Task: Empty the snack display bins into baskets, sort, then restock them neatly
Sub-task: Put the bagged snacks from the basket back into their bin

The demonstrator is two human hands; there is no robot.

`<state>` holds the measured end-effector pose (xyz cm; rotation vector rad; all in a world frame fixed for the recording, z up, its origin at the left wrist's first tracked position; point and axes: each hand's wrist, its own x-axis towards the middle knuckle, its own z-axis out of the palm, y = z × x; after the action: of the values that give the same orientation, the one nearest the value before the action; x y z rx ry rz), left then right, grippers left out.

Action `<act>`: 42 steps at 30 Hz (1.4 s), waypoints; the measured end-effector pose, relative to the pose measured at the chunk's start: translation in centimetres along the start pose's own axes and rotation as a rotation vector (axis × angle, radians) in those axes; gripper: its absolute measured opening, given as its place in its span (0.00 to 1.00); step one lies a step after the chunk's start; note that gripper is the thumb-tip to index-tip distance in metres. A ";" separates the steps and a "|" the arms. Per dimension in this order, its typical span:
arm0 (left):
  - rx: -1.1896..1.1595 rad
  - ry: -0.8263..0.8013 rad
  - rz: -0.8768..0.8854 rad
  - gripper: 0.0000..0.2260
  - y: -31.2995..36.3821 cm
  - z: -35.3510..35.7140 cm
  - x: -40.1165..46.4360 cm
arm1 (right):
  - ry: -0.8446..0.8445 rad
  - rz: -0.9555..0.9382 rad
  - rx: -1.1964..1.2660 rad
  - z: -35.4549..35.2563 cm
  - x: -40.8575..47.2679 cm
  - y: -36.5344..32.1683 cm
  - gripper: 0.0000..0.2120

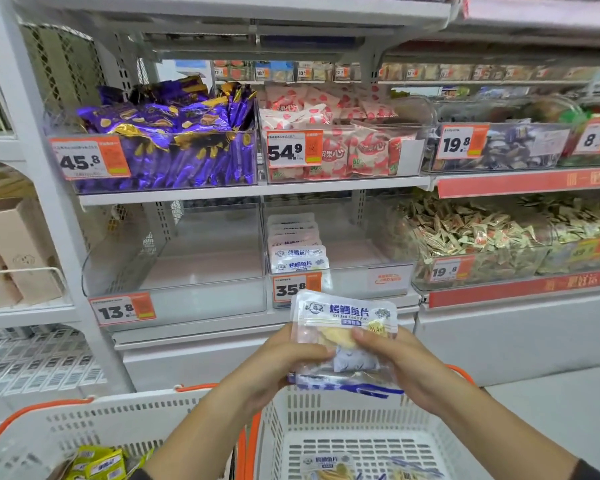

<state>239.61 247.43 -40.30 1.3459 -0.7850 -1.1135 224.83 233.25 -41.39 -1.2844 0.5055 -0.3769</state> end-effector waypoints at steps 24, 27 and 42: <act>1.251 0.699 -0.099 0.26 3.0 -11.1 17.1 | 0.093 0.034 -0.274 -6.4 24.0 -9.4 0.10; 1.277 0.706 -0.048 0.27 2.9 -11.3 17.2 | -0.075 0.190 -0.327 -5.5 25.5 -8.2 0.18; 1.303 0.714 0.043 0.24 1.8 -11.8 17.6 | 0.006 0.358 -0.661 -4.9 28.0 -5.6 0.32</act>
<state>256.56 234.83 -42.69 2.5489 -0.9865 0.1308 245.51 212.99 -41.00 -1.7823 0.8938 0.1050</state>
